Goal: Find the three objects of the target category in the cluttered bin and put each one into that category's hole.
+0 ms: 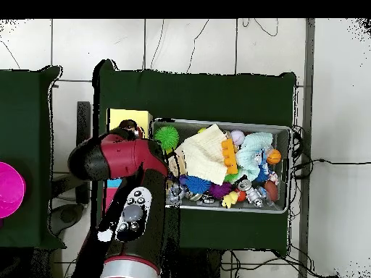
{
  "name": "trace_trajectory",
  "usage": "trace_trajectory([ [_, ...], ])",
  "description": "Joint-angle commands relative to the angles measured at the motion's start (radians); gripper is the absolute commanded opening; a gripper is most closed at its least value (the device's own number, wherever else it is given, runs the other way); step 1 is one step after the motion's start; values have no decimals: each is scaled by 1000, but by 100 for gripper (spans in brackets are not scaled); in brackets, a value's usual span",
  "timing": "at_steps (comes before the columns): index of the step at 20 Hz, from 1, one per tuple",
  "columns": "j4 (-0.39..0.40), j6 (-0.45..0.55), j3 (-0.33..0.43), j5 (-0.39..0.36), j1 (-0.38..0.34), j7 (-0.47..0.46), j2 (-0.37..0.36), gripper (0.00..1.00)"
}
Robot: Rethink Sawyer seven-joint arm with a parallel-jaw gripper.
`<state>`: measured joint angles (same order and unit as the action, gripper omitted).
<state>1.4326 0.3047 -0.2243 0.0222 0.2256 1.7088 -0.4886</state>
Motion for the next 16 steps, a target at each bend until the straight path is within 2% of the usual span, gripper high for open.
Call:
trace_trajectory([
  [1, 150, -180, 250, -41, -125, 112, 63, 0],
  [4, 157, -281, 329, -101, -173, 95, 43, 0],
  [8, 163, -301, 394, -131, -208, 92, 34, 0],
  [12, 172, -319, 406, -140, -213, 125, 56, 0],
  [16, 156, -208, 344, -85, -171, 152, 91, 0],
])
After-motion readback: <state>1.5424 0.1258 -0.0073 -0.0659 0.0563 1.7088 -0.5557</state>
